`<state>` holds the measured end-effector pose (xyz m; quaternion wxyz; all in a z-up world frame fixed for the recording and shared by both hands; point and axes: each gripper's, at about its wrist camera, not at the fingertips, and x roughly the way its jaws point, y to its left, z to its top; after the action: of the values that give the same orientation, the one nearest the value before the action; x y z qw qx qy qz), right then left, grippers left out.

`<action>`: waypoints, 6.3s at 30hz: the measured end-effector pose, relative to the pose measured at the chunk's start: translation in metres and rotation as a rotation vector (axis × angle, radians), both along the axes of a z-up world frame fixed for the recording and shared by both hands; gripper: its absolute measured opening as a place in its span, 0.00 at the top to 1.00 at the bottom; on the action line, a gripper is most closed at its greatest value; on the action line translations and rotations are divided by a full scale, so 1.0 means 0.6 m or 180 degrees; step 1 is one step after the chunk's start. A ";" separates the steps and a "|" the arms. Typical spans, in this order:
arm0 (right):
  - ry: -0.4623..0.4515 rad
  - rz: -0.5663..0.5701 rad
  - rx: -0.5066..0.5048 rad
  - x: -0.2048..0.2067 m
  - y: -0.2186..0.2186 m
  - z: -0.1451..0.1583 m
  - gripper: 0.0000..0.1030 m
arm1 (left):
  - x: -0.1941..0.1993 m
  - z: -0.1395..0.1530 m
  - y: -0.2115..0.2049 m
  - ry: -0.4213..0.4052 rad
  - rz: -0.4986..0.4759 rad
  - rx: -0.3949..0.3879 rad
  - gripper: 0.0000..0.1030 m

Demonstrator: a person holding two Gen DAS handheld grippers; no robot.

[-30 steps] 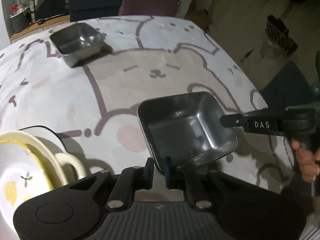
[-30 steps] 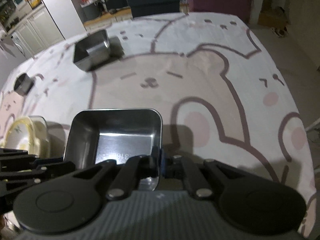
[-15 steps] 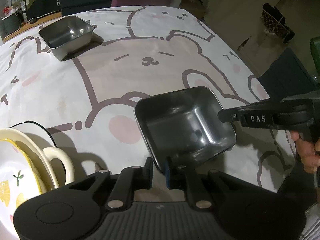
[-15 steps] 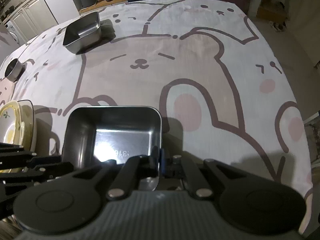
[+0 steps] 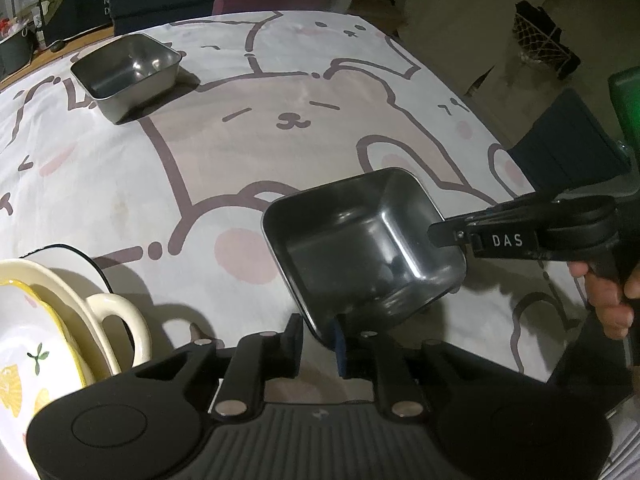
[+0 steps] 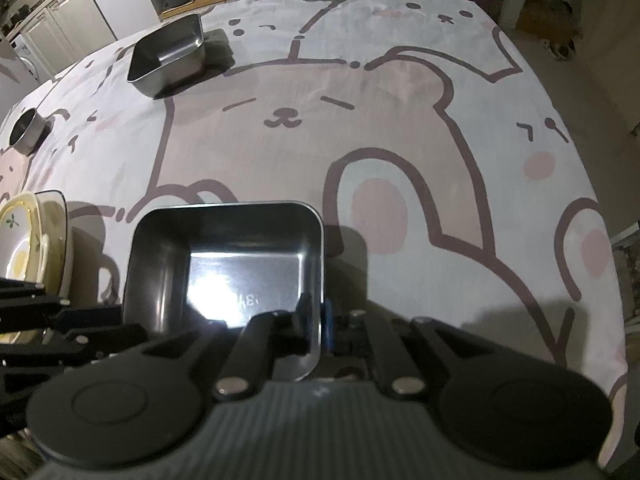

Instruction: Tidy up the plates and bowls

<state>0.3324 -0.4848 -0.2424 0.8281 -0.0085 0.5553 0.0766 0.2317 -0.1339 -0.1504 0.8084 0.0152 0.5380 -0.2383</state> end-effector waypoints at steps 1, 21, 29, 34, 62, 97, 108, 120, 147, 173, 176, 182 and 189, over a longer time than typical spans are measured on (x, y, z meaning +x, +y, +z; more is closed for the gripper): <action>-0.0007 0.0008 -0.0017 -0.001 0.000 0.001 0.90 | -0.001 0.001 0.000 -0.0003 -0.0007 0.0008 0.76; -0.0903 -0.0242 0.0324 -0.045 -0.027 0.130 0.00 | -0.008 0.119 0.055 -0.0908 0.0090 -0.0012 0.00; -0.1276 -0.0582 0.0688 0.024 0.011 0.164 0.00 | 0.080 0.141 0.138 -0.1184 0.0641 0.0194 0.00; -0.1266 -0.0892 0.0924 0.100 0.062 0.143 0.00 | 0.153 0.131 0.194 -0.1313 0.0922 0.0423 0.00; -0.0511 -0.0757 0.0518 0.305 0.275 -0.040 0.00 | 0.471 -0.005 0.197 -0.1440 0.0909 0.1262 0.00; -0.0433 -0.0717 0.0670 0.326 0.264 -0.060 0.00 | 0.491 -0.039 0.194 -0.1486 0.0857 0.1288 0.01; -0.0573 -0.0335 0.0455 0.328 0.262 -0.044 0.34 | 0.444 -0.018 0.240 -0.1408 0.0697 0.1182 0.19; -0.0745 -0.0203 0.0661 0.325 0.272 -0.037 0.92 | 0.388 -0.020 0.276 -0.1095 0.0752 0.0474 0.93; -0.1141 -0.0011 0.1007 0.146 0.153 0.136 0.97 | 0.126 0.169 0.206 -0.1390 0.1089 -0.0088 0.96; -0.1234 -0.0026 0.0484 -0.086 -0.013 0.133 0.96 | -0.029 0.082 0.031 -0.1005 0.0452 -0.0136 0.92; -0.1196 -0.0023 0.0399 -0.083 -0.014 0.125 0.96 | -0.030 0.063 0.014 -0.0922 0.0384 -0.0042 0.91; -0.1117 0.0005 0.0244 -0.095 -0.026 0.102 0.95 | -0.024 0.035 -0.008 -0.0784 0.0262 0.0134 0.89; -0.1036 0.0071 0.0122 -0.091 -0.020 0.097 0.95 | -0.023 0.014 -0.021 -0.0661 0.0168 0.0287 0.86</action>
<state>0.2776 -0.4969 -0.1845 0.9062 -0.0111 0.4121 0.0939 0.2181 -0.1463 -0.1420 0.8643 0.0619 0.4618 -0.1896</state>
